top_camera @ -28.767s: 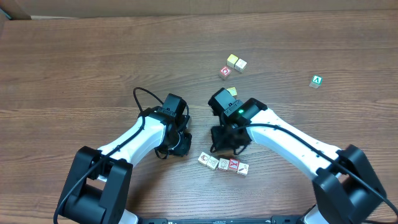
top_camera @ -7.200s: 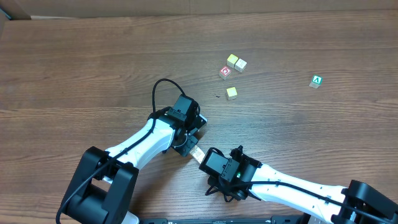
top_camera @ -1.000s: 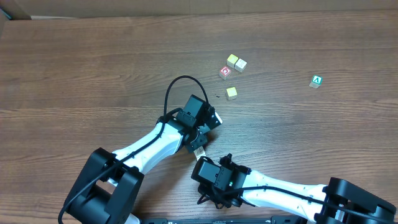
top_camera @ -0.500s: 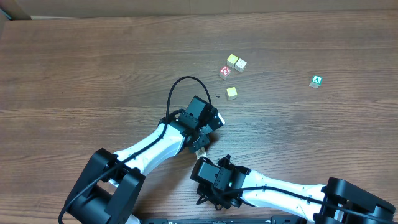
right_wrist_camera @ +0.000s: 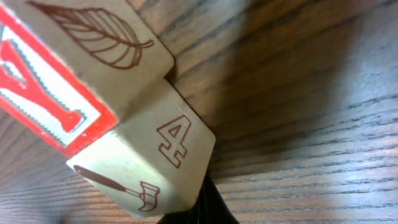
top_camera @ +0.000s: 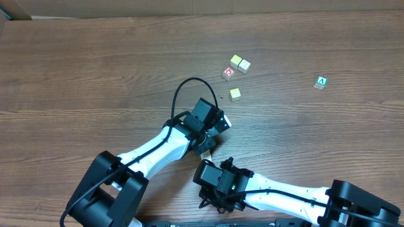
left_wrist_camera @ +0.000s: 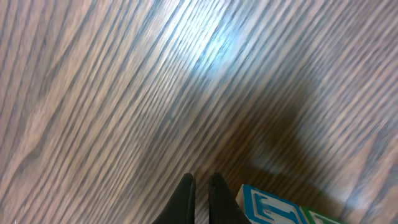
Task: Flip 5 blocks
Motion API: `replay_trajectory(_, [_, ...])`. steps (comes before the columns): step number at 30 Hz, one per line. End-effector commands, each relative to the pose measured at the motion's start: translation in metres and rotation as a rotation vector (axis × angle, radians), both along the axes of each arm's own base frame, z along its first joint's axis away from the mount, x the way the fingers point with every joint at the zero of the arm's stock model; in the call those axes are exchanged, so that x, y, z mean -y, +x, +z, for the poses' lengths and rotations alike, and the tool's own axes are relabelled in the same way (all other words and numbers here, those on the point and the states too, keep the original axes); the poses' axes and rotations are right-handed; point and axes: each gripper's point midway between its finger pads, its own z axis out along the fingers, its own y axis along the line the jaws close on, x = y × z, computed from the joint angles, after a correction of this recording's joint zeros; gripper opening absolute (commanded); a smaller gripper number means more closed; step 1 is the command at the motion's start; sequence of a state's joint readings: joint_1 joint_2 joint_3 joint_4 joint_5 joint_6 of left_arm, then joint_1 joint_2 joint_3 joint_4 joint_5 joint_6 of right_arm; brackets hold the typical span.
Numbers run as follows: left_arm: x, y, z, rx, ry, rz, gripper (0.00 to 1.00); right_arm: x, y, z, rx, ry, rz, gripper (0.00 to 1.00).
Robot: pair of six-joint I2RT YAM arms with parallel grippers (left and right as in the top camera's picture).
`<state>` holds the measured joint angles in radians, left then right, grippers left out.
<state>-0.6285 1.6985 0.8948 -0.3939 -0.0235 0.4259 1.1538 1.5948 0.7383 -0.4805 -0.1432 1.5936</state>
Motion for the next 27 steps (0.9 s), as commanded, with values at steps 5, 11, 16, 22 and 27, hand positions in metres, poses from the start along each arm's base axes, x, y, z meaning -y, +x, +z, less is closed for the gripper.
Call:
replay_trajectory(5, [0.0132,-0.0163,-0.0075,-0.051,-0.026,-0.037,0.04,0.0056,0.0039,-0.0089,0.019,-0.034,-0.014,0.04])
replay_trajectory(11, [0.0145,-0.0150,-0.0068,-0.045,-0.032,-0.037,0.04,0.0056,0.0039,-0.0089,0.019,-0.034,-0.013,0.04])
replay_trajectory(16, [0.0157,-0.0136,-0.0061,-0.040,-0.038,-0.031,0.04,0.0055,0.0040,-0.0088,0.019,-0.033,-0.014,0.04])
replay_trajectory(22, [0.0159,-0.0137,-0.0060,-0.040,-0.039,-0.031,0.04,0.0048,0.0044,-0.0087,0.021,-0.030,-0.014,0.04])
replay_trajectory(27, [0.0162,-0.0139,-0.0060,-0.042,-0.040,-0.032,0.04,0.0047,0.0043,-0.0086,0.021,-0.030,-0.014,0.04])
